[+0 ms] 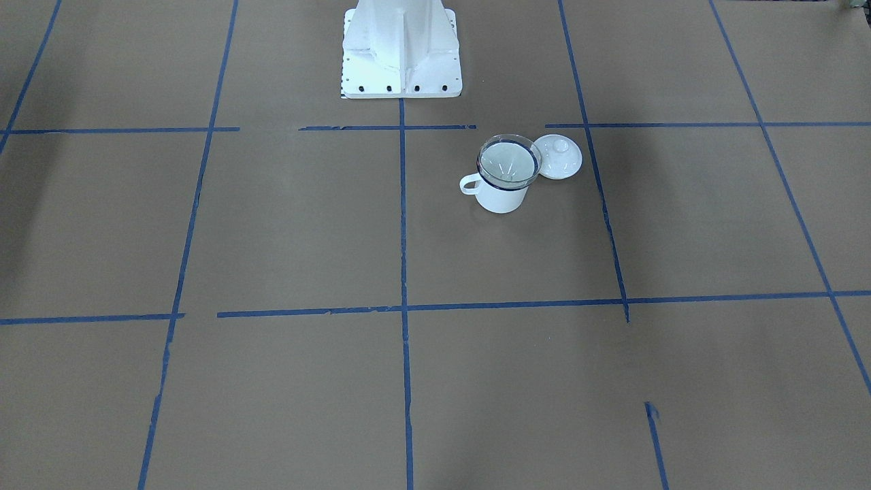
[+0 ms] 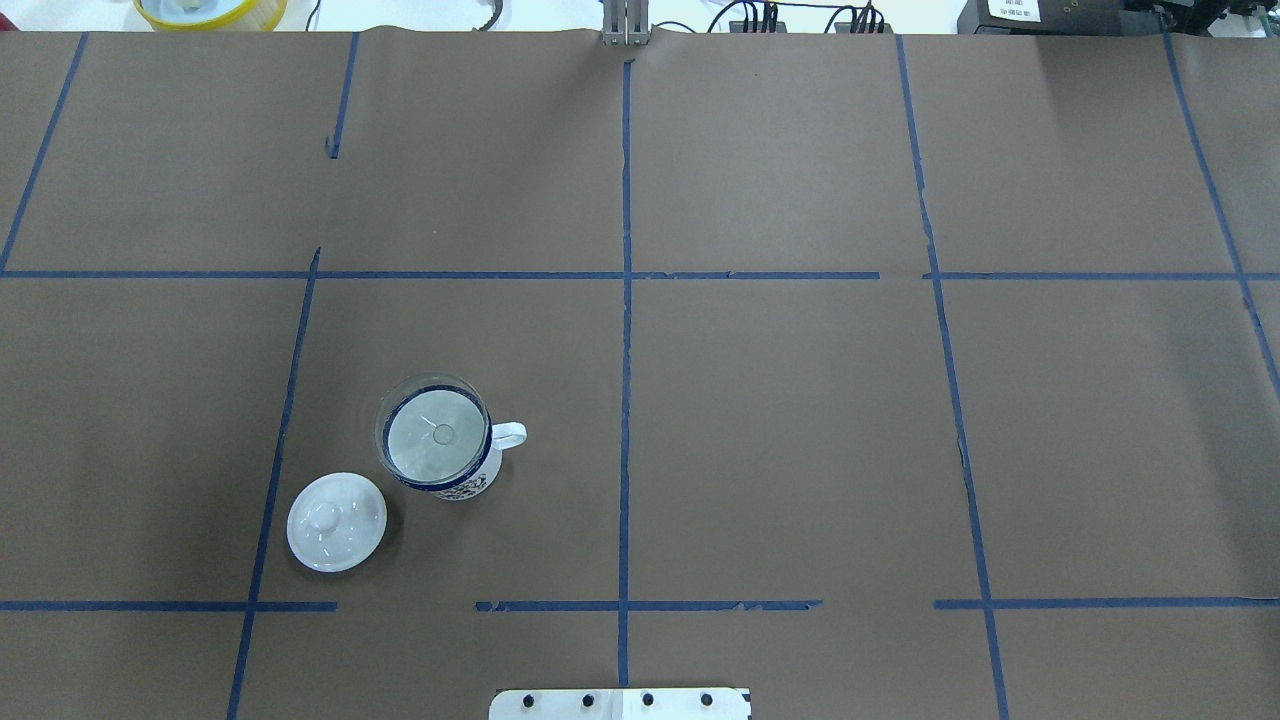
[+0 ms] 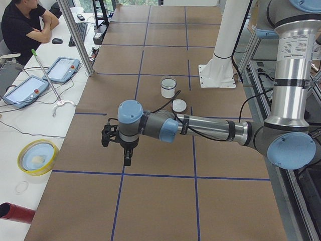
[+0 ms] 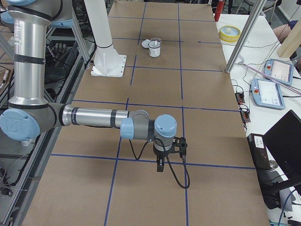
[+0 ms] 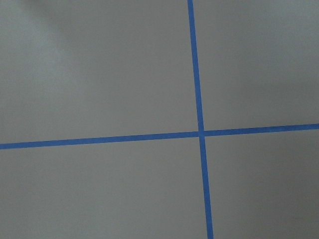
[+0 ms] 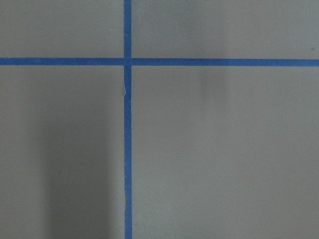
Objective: Remove funnel from cup
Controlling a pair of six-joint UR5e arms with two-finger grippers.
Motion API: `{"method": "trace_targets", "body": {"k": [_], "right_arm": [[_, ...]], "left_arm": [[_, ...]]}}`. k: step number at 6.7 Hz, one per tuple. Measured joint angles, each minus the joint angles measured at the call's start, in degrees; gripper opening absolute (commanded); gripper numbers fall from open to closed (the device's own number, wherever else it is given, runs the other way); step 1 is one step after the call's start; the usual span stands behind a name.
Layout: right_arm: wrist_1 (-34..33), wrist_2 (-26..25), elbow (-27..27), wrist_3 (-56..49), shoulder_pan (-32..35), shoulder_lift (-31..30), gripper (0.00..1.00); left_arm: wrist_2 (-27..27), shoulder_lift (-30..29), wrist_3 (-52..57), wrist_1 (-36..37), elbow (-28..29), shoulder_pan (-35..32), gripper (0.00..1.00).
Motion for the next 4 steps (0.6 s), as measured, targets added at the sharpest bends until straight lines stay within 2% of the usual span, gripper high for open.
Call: {"method": "trace_targets", "body": {"k": [2, 4], "right_arm": [[0.0, 0.0, -0.04, 0.0, 0.0, 0.0, 1.0], [0.0, 0.0, -0.04, 0.0, 0.0, 0.0, 1.0]], "left_arm": [[-0.05, -3.58, -28.27, -1.01, -5.61, 8.6, 1.0], [2.38, -11.71, -51.04, -0.12, -7.4, 18.54, 1.0]]}}
